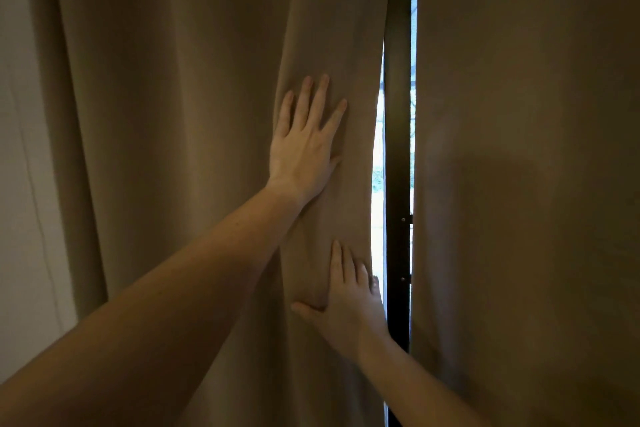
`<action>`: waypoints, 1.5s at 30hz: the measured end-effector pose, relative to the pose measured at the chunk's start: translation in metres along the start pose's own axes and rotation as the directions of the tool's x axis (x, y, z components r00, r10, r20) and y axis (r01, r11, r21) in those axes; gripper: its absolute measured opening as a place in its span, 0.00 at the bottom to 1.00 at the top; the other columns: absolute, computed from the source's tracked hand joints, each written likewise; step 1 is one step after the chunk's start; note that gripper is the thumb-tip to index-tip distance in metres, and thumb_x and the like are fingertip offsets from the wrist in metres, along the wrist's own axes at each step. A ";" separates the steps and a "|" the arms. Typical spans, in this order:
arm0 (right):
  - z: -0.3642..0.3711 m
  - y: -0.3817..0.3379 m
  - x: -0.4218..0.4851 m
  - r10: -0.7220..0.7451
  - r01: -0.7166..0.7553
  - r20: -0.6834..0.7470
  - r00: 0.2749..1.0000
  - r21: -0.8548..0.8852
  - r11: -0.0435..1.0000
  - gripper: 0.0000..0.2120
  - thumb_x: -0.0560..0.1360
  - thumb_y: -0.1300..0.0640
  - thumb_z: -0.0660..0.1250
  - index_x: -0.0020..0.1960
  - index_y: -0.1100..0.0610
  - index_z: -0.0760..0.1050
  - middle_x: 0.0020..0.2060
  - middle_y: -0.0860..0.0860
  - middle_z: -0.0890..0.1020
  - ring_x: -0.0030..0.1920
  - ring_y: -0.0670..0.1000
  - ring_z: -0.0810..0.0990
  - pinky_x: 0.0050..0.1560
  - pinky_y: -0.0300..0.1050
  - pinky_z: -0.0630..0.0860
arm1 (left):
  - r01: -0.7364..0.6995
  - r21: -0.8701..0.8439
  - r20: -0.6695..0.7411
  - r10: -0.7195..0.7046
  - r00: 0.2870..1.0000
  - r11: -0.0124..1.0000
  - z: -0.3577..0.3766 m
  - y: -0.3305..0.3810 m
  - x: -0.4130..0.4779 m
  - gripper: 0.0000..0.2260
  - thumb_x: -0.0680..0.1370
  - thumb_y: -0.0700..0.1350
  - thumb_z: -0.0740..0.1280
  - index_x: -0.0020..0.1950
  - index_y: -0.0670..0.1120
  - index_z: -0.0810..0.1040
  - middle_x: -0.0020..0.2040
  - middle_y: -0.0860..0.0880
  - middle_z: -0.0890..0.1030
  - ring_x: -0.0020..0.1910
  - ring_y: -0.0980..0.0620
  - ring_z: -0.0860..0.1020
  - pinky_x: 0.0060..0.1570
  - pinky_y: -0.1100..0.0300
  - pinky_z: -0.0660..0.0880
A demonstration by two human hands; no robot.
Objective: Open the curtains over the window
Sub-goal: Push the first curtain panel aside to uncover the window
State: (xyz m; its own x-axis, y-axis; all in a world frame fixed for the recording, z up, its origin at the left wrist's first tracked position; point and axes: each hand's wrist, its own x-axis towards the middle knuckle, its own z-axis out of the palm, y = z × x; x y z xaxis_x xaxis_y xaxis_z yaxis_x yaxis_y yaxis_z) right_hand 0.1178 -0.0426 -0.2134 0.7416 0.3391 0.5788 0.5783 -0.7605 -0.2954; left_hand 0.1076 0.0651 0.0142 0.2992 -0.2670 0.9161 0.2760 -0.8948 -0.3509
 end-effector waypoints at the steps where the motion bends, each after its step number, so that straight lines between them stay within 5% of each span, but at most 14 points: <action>1: 0.003 -0.004 0.001 -0.012 0.011 0.002 1.000 0.010 1.000 0.60 0.71 0.17 0.56 0.86 0.50 0.34 0.87 0.48 0.48 0.85 0.58 0.53 0.82 0.67 0.57 | 0.014 0.004 0.002 -0.014 1.000 1.000 0.001 -0.004 -0.002 0.41 0.81 0.65 0.71 0.89 0.54 0.57 0.91 0.44 0.49 0.90 0.39 0.48 0.86 0.41 0.41; 24: 0.115 -0.156 0.081 -0.082 0.072 0.093 0.992 0.103 0.992 0.64 0.69 0.21 0.65 0.86 0.51 0.32 0.87 0.52 0.46 0.85 0.59 0.48 0.82 0.66 0.54 | 0.022 0.090 -0.073 -0.016 0.997 0.996 0.081 -0.183 -0.050 0.40 0.78 0.58 0.76 0.87 0.54 0.63 0.90 0.42 0.53 0.89 0.39 0.53 0.87 0.43 0.45; 45: 0.198 -0.301 0.122 -0.223 0.186 0.171 0.960 0.210 0.960 0.66 0.69 0.25 0.70 0.86 0.51 0.31 0.87 0.52 0.44 0.85 0.58 0.46 0.83 0.64 0.51 | 0.046 0.212 0.049 -0.058 0.997 0.976 0.106 -0.338 -0.107 0.40 0.79 0.55 0.75 0.87 0.54 0.62 0.90 0.42 0.50 0.90 0.40 0.51 0.88 0.41 0.47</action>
State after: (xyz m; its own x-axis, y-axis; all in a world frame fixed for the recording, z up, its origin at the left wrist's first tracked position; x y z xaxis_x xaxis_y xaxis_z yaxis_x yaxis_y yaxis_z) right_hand 0.1012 0.3372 -0.2041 0.6409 0.5900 0.4910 0.7642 -0.5507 -0.3356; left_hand 0.0791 0.4344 0.0140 0.3266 -0.1971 0.9244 0.4771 -0.8099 -0.3412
